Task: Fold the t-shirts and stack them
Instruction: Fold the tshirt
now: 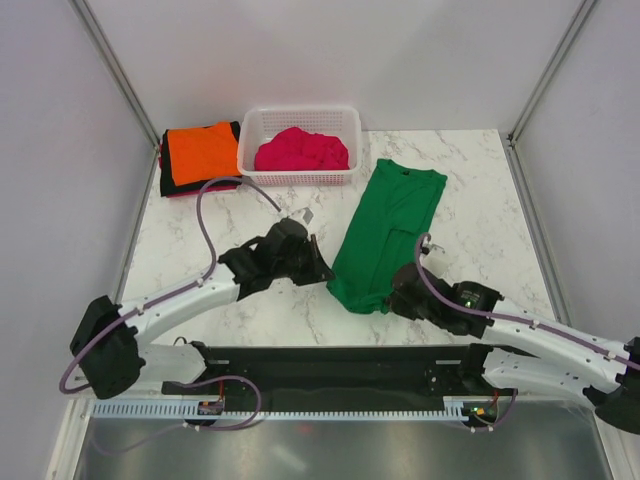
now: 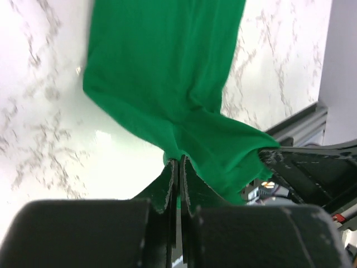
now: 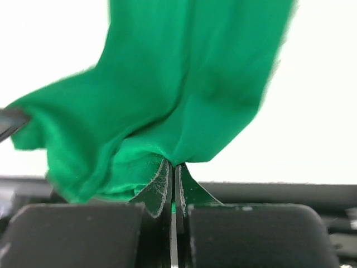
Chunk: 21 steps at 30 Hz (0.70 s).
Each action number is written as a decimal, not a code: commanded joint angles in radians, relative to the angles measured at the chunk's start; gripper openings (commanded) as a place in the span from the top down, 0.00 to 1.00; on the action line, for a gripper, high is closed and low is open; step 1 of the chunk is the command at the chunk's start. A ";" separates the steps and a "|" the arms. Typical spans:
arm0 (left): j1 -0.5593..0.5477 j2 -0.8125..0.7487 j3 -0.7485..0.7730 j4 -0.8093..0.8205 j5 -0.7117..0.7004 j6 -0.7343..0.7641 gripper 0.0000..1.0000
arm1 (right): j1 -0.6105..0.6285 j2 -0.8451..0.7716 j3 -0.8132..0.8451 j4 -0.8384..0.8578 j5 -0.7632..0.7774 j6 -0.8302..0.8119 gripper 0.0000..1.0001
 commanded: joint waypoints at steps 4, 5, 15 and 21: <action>0.118 0.209 0.251 -0.036 0.091 0.132 0.98 | -0.240 0.096 0.121 -0.036 -0.039 -0.248 1.00; 0.132 0.241 0.279 -0.036 0.107 0.141 0.98 | -0.289 0.108 0.129 -0.027 -0.046 -0.266 1.00; 0.233 0.604 0.612 -0.120 0.222 0.236 0.98 | -0.570 0.272 0.153 0.116 -0.221 -0.437 1.00; 0.253 0.726 0.712 -0.122 0.251 0.247 0.98 | -0.670 0.386 0.187 0.176 -0.289 -0.506 1.00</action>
